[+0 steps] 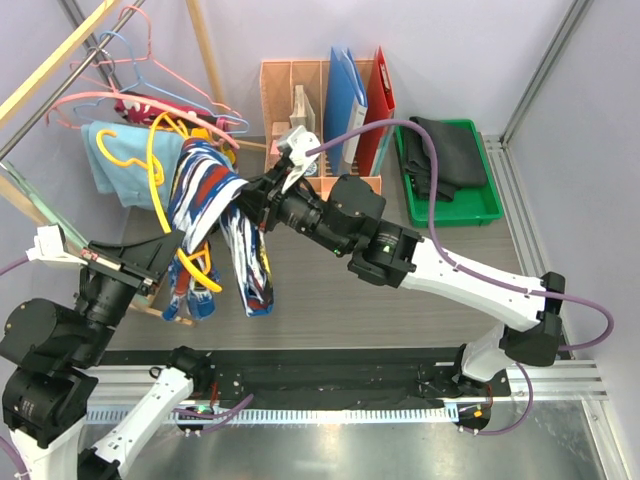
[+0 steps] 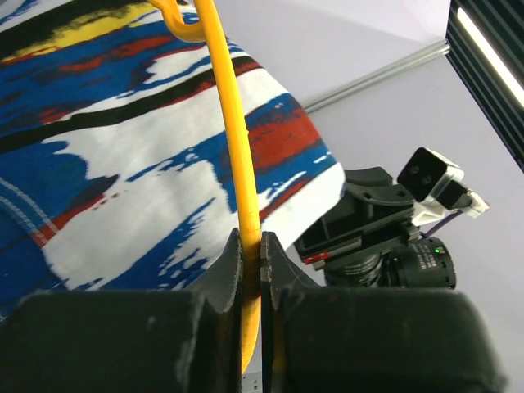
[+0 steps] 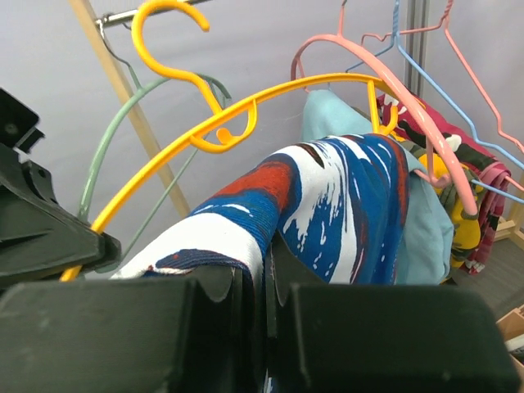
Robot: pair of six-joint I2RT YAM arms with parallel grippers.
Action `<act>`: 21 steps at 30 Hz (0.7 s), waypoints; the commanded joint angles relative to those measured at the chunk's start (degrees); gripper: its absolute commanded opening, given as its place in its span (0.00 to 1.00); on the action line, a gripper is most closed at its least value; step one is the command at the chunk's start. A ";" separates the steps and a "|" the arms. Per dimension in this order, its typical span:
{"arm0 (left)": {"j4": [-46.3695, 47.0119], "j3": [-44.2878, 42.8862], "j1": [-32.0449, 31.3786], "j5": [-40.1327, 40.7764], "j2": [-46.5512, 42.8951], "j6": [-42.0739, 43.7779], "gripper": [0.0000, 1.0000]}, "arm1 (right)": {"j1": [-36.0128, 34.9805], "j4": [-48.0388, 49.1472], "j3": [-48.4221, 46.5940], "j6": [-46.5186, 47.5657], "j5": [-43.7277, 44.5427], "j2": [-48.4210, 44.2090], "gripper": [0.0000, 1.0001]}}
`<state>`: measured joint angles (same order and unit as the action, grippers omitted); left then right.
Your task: Remove the trousers from the hanger
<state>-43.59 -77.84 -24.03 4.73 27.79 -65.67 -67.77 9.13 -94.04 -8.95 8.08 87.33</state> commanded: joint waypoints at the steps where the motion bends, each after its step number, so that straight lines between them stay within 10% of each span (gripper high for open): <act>1: -2.72 1.11 0.30 6.25 -1.34 2.74 0.00 | 0.36 10.04 -9.58 -3.62 3.87 -9.19 0.01; 21: -8.08 0.15 0.21 10.65 -4.41 3.79 0.00 | 0.36 3.27 -9.41 -4.05 10.20 -23.43 0.01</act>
<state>-44.36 -75.92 -24.38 5.21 23.81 -67.44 -68.49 -9.21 -98.65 -10.94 12.64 76.05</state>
